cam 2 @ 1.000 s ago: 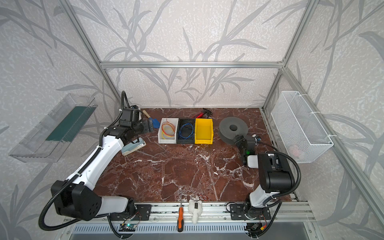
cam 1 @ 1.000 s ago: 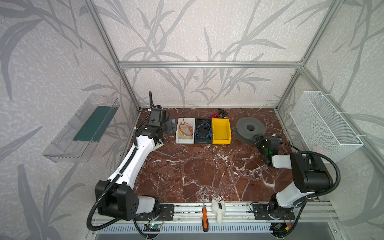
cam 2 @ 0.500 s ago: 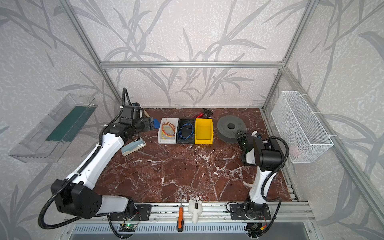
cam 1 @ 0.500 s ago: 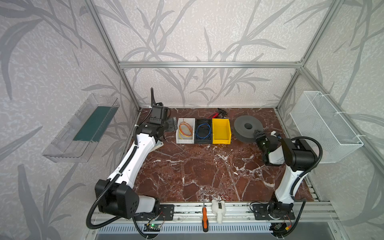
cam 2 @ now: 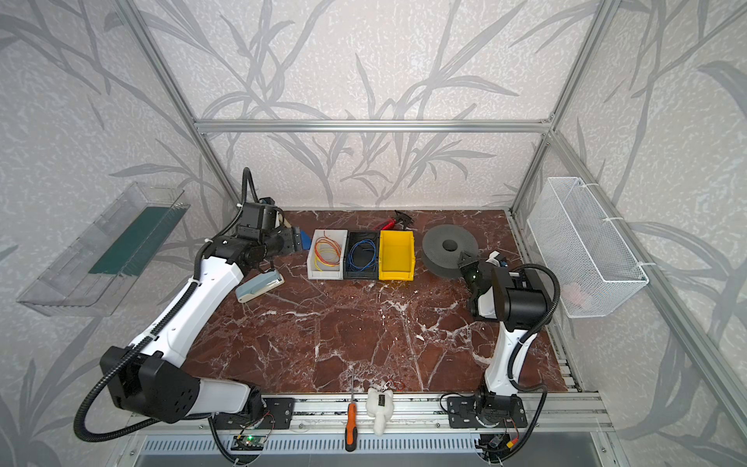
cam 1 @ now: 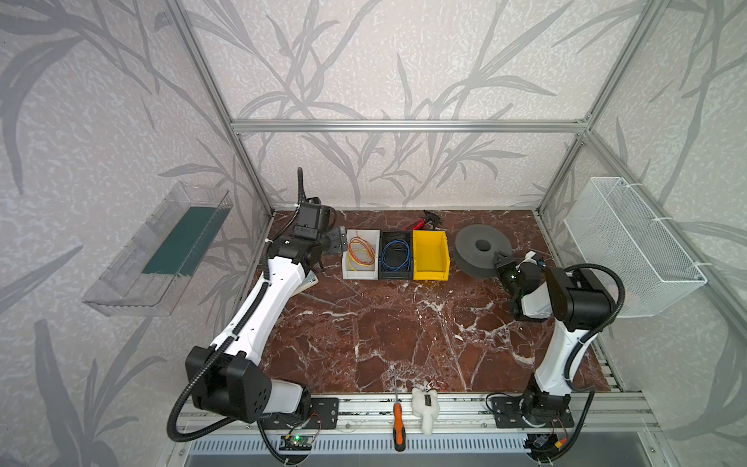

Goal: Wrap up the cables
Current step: 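Reach the right gripper to the grey spool and grasp its rim, then lift the grey spool with the right gripper and set it mid-table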

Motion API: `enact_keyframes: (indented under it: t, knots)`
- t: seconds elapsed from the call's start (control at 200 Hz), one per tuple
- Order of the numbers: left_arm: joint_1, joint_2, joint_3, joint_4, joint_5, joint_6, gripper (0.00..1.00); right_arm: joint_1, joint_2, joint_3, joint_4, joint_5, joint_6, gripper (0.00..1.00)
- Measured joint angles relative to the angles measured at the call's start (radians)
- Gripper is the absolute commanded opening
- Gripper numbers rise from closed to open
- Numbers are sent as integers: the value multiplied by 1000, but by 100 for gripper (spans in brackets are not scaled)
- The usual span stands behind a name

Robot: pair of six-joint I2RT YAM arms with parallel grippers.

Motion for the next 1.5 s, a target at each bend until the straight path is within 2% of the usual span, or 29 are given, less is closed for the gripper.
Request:
enact_keyframes:
  t: [0.11, 0.22, 0.415, 0.59, 0.795, 1.04, 1.139, 1.299, 1.394, 1.499]
  knots:
    - [-3, -1, 0, -10, -5, -2, 88, -2, -5, 2, 38, -18, 52, 0]
    - [-5, -3, 0, -14, -8, -3, 88, -2, -48, 5, 79, -40, 81, 0]
    - [-10, -11, 0, -14, -13, -3, 88, -18, -101, -31, 29, -32, 86, 0]
    - [-11, -24, -4, -8, -13, -8, 88, -18, -233, -103, -55, -11, 65, 0]
    - [-13, -46, -48, 39, 3, -13, 85, 3, -541, -174, -346, 5, -23, 0]
    - [-16, -52, -98, 103, 55, -22, 85, 84, -1106, -182, -919, 43, -119, 0]
    - [-16, -52, -99, 127, 83, -27, 85, 151, -1253, -120, -1113, 35, -144, 0]
    - [-16, -52, -103, 139, 132, -38, 85, 290, -1286, 25, -1345, -32, -172, 0]
    - [-16, -55, -113, 138, 153, -38, 85, 402, -1223, 101, -1420, -95, -181, 0]
    - [-16, -72, -134, 133, 158, -37, 85, 513, -1115, 144, -1416, -172, -175, 0]
